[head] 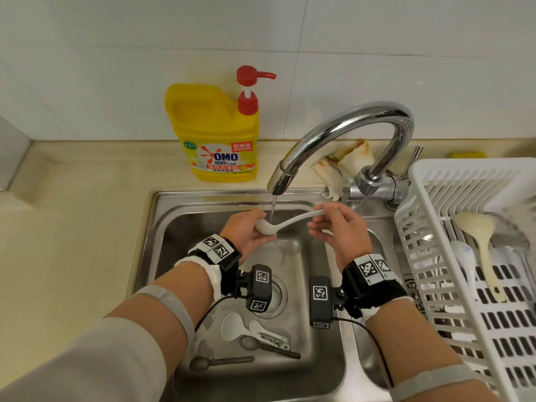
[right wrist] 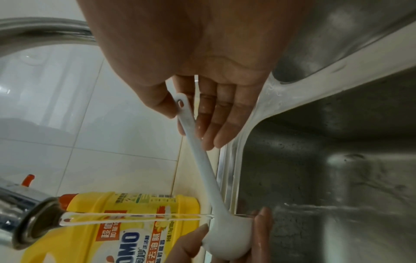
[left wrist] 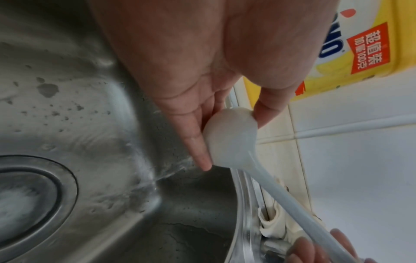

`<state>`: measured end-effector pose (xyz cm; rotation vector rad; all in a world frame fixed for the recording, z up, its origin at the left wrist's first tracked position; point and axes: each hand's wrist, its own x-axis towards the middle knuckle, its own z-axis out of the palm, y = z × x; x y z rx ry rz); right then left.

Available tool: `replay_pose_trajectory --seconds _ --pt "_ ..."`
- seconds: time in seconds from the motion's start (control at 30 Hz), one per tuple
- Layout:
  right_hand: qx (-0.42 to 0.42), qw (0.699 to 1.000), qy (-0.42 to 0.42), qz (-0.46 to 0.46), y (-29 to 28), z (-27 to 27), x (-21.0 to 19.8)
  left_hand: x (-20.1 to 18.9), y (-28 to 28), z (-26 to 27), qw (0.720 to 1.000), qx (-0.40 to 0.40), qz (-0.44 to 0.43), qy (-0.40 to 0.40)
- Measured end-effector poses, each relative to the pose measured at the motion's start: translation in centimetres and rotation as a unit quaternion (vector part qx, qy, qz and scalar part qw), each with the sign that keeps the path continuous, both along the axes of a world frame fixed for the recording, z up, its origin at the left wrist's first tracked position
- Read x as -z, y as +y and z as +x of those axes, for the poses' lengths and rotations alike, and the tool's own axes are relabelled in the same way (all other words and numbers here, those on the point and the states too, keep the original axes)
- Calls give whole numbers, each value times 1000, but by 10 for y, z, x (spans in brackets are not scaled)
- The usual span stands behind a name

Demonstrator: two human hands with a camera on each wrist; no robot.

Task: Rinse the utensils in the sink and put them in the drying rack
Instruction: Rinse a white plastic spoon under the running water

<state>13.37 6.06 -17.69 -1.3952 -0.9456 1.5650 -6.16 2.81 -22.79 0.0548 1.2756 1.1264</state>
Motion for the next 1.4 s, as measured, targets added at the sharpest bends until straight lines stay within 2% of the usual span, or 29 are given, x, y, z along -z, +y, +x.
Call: replay_pose_trajectory --seconds 0.13,0.3,0.4,0.47,0.53,0.6,0.67,0.8,0.9,1.0,1.13,1.27,1.33,1.4 --pt "-5 1000 1 17 -1 5 3 4 0 2 999 27 18 20" --pt "-18 999 -40 25 0 12 7 12 -1 -1 988 87 32 124" --pt "-49 992 -115 32 0 16 12 14 0 -3 973 100 31 206" --pt "-99 965 -236 55 2 20 16 16 1 -7 947 127 46 290" --pt "-176 913 -360 81 3 20 17 14 -1 -7 927 144 70 340" --pt "-246 856 -445 93 4 15 18 10 -2 -9 906 158 85 384" --pt "-295 821 -480 99 5 6 19 8 -5 -12 890 163 93 416" --pt "-372 806 -451 94 0 -17 27 5 -11 -19 898 133 107 406" --pt "-403 818 -401 93 -5 -29 30 1 -17 -23 903 128 139 385" --pt "-392 853 -337 75 -12 -30 30 -6 -22 -24 919 125 161 337" --pt "-362 883 -289 77 -24 -19 28 -12 -24 -17 919 140 197 311" --pt "-306 907 -280 72 -32 5 14 -15 -23 7 936 168 142 274" --pt "-257 915 -297 86 -35 22 2 -12 -23 20 919 230 100 305" --pt "-219 924 -300 93 -38 41 -16 -13 -22 31 866 301 113 384"
